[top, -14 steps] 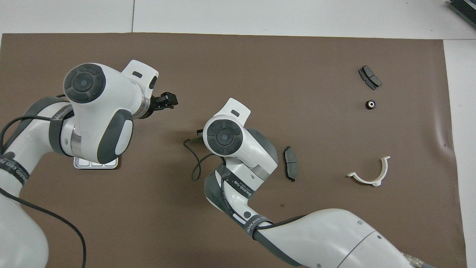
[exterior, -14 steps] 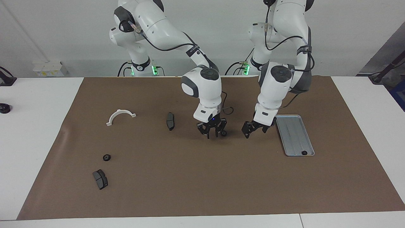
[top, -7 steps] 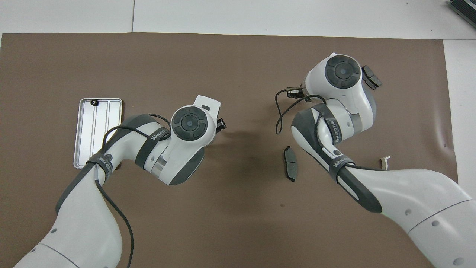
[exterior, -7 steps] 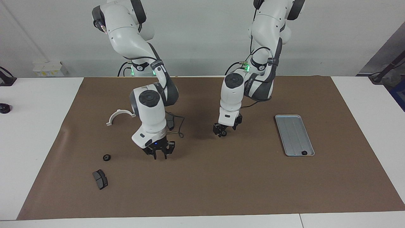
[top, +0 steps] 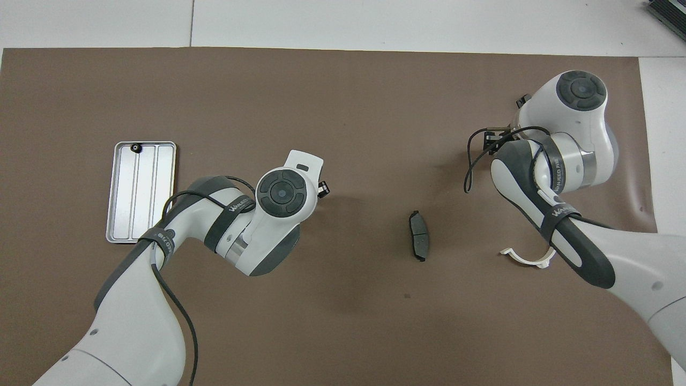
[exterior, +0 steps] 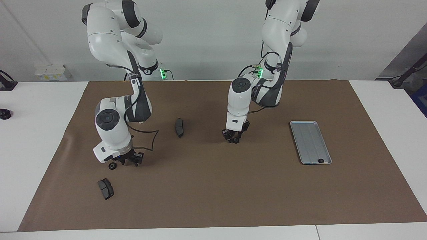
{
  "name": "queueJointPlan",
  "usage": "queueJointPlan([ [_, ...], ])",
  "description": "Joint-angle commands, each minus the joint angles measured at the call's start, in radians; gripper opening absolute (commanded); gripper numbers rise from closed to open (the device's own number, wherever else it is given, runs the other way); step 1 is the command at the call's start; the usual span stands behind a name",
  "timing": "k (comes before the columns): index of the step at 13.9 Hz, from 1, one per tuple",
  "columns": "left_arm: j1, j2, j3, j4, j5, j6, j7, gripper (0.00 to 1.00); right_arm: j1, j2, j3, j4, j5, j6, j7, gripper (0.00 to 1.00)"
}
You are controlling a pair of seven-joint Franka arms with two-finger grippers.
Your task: Pick bearing gear from pile to tray
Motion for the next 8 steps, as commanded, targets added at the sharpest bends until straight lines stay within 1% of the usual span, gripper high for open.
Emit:
queueJointPlan([
  [1,-0.011,-0.006,0.014,-0.021,0.039,0.035,-0.026,0.55,-0.036,-0.042,0.016,-0.054,-0.006,-0.002,-0.015,0.81],
  [2,-0.011,-0.006,0.014,-0.021,0.039,0.035,-0.026,0.47,-0.048,-0.043,0.016,-0.054,-0.008,0.0,-0.016,0.81],
  [4,-0.009,-0.005,0.014,-0.021,0.04,0.033,-0.026,0.0,-0.068,-0.042,0.014,-0.051,-0.009,0.009,-0.092,0.81],
  [6,-0.006,-0.006,0.015,-0.008,0.04,0.009,-0.021,0.0,-0.097,-0.042,0.014,-0.051,-0.018,0.01,-0.166,0.81],
  [8,0.009,-0.017,0.017,0.021,0.042,-0.034,-0.008,0.0,-0.106,-0.042,0.014,-0.053,-0.02,0.016,-0.206,0.76],
])
